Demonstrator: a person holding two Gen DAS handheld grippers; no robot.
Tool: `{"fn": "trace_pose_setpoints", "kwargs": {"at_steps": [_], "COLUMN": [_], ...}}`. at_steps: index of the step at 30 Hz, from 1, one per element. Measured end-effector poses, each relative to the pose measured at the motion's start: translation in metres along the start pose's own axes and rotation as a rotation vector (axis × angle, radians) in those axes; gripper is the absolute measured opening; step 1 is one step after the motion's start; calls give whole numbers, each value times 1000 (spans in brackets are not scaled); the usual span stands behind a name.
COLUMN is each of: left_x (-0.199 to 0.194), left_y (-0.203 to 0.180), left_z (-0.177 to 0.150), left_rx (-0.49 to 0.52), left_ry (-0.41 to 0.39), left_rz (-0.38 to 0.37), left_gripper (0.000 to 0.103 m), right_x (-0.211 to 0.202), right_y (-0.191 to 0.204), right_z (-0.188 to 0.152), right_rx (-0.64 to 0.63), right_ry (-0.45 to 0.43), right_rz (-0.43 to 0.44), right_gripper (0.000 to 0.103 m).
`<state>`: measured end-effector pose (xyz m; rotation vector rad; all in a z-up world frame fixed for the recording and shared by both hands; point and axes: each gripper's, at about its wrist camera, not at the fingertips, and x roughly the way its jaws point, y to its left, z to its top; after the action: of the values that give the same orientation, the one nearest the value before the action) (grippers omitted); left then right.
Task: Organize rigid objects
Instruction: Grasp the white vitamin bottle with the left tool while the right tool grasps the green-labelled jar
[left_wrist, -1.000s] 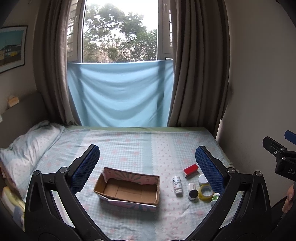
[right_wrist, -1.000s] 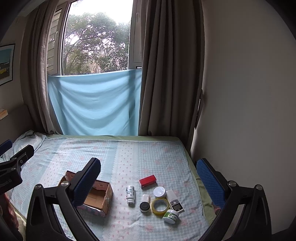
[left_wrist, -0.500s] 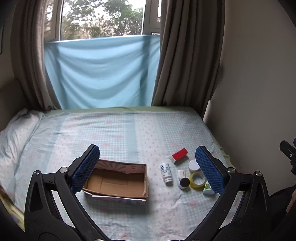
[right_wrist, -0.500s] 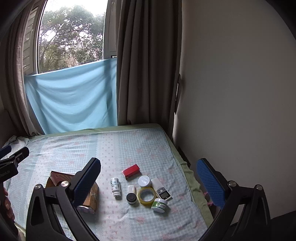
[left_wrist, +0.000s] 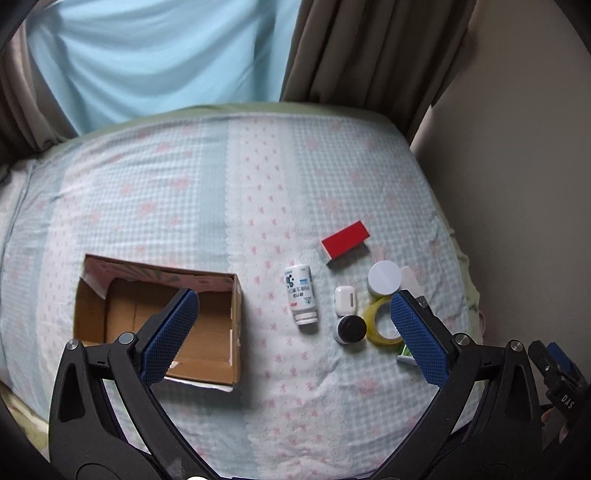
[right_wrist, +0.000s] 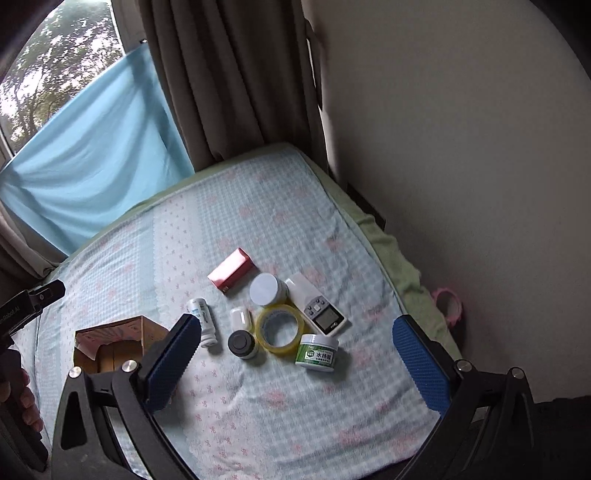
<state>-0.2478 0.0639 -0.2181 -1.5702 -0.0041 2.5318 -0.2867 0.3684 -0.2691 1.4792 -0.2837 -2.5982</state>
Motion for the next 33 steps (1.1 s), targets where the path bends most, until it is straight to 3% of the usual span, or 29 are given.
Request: {"fn": "trace_pose_setpoints", "kwargs": {"at_steps": [8,14,19,25,28,31,33], "left_x": [156,237,277,308,323,339,348], "left_y": [-6,-11,-11,-6,-4,-6,-9], "left_z": [5,-6,-13,-16,-16,-20,-25], "left_rx": [-21,8,4,-15,-20,-21,-23], "left_ry": [249,385,472,517,541,577,613], "left_rz": [74,124,151,181,186,171,157], "left_gripper": [103,103,98,98,95,88,69], "right_x": [122,191,227,261,272,280,284], "right_y": [-28,-39,-46,-47,-48,-47,-47], "right_z": [-5,-25,-42,-53,-55,-57,-59], "right_rx": [93,122,148,124,138,129,148], "right_ry": [234,368,462,541,574,599,613], "right_rz": [1,4,21,39,66,88,112], "right_gripper": [103,103,103,103,95,89,83]}}
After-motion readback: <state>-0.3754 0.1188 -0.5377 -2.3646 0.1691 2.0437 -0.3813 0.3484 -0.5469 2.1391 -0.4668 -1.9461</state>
